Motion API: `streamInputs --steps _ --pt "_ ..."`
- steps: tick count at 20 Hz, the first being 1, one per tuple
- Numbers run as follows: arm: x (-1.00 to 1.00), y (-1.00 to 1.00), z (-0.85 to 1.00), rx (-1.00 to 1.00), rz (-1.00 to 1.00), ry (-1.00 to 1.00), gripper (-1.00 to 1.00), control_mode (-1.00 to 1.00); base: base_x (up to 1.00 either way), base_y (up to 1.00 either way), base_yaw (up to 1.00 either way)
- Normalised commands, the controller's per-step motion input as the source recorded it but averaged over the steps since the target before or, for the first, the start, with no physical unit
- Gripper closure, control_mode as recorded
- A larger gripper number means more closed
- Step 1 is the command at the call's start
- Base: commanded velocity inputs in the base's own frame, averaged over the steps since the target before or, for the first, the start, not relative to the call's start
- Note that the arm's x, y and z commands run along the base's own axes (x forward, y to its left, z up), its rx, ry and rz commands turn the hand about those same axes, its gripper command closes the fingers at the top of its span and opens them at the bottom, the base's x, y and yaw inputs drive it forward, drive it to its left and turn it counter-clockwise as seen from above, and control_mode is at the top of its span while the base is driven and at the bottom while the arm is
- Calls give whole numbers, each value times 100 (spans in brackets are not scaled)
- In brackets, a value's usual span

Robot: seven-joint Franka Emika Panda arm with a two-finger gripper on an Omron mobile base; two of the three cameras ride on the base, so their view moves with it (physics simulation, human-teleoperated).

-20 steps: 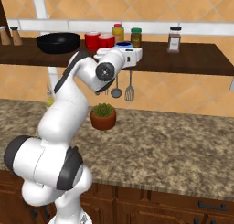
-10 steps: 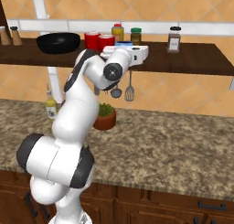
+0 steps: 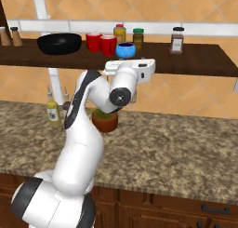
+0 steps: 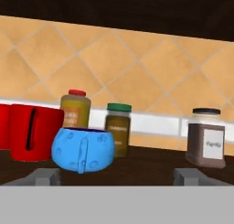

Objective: Gather all objects into one cabinet and sort the glasses and bowls to opposite sides.

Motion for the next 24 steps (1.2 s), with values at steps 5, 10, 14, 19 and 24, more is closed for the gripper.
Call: streamInputs --steps 5,10,14,19,24 --pt "-100 -42 -16 -9 12 0 -100 -100 0 0 0" --pt "-100 -74 -87 -37 27 1 -100 -100 0 0 0" --pt "-100 -71 -100 -54 28 13 -100 -100 0 0 0" --pt "-30 -36 -36 -15 10 0 -100 -100 0 0 0" --pt "0 0 0 0 0 0 -100 -100 0 0 0"
